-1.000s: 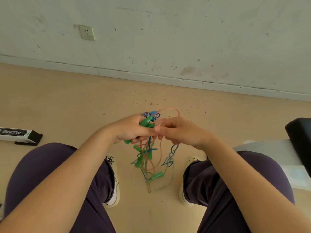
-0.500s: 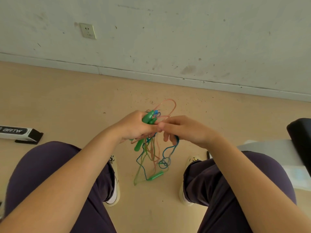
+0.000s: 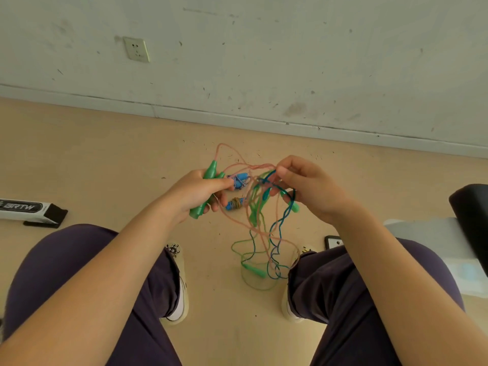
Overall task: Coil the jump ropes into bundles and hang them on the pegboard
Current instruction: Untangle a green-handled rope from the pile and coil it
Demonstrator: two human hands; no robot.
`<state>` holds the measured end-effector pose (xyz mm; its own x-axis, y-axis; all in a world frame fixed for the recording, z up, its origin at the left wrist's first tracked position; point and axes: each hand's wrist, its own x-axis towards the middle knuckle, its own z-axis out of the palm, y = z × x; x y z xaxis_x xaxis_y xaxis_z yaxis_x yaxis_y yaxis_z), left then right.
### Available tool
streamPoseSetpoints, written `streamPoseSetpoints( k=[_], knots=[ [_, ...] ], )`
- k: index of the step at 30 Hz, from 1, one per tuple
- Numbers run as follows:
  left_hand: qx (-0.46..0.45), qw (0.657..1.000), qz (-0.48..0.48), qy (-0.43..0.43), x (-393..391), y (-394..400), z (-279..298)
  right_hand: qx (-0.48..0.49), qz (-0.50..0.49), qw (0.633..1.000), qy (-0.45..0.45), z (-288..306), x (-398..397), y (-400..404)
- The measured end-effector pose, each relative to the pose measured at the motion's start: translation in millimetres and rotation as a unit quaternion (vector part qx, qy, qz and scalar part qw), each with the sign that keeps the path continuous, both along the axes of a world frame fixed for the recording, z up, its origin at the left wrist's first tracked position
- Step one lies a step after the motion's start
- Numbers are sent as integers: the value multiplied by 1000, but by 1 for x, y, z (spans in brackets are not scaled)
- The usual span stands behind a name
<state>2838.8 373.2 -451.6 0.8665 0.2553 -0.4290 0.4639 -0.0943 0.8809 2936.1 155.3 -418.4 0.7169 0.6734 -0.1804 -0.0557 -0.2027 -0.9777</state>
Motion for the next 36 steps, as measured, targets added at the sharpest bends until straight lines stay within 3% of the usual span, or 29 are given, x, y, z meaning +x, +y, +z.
streamPoseSetpoints(
  k=[6,8,12,16,18,23,28,30,33,36],
  knots=[
    [-80,994,16,-75,1,-5,4,24,-1,997,79,4,2,-2],
    [-69,989,91,-97,2,-5,4,19,-19,996,82,4,3,-1],
    [-3,926,350,-139,6,11,2,-119,-32,992,-35,1,5,-2],
    [-46,891,424,-158,6,19,4,-249,-26,955,-160,-7,7,-1],
    [-28,903,401,-155,5,18,5,-267,-15,948,-174,-8,10,-2],
    [23,972,223,-73,3,7,5,-315,14,914,-255,-13,8,-1],
    [37,970,231,-68,5,5,4,-387,26,876,-285,-12,11,-4],
    [28,975,213,-59,6,4,1,-335,29,901,-275,-11,11,-3],
    [5,991,133,-23,6,-2,-4,-178,15,962,-208,-5,3,4],
    [-47,996,70,-14,6,-8,-6,-68,15,988,-136,0,-4,8]
  ],
)
